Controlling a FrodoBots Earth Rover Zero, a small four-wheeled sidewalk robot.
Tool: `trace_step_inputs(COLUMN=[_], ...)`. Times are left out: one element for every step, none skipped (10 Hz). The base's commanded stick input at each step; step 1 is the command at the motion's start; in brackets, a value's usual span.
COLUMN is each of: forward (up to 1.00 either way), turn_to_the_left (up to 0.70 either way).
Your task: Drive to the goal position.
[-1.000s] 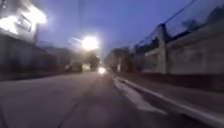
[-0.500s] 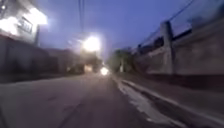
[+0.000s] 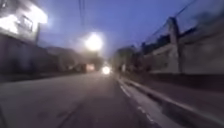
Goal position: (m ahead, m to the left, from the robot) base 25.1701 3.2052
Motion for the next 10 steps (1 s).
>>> trace_step_inputs(forward=[0.7,0.7,0.7,0.7,0.7,0.7,0.7,0.7,0.7,0.7], turn_to_the_left=[0.0,0.0,0.0,0.0,0.0,0.0,0.0,0.0,0.0,0.0])
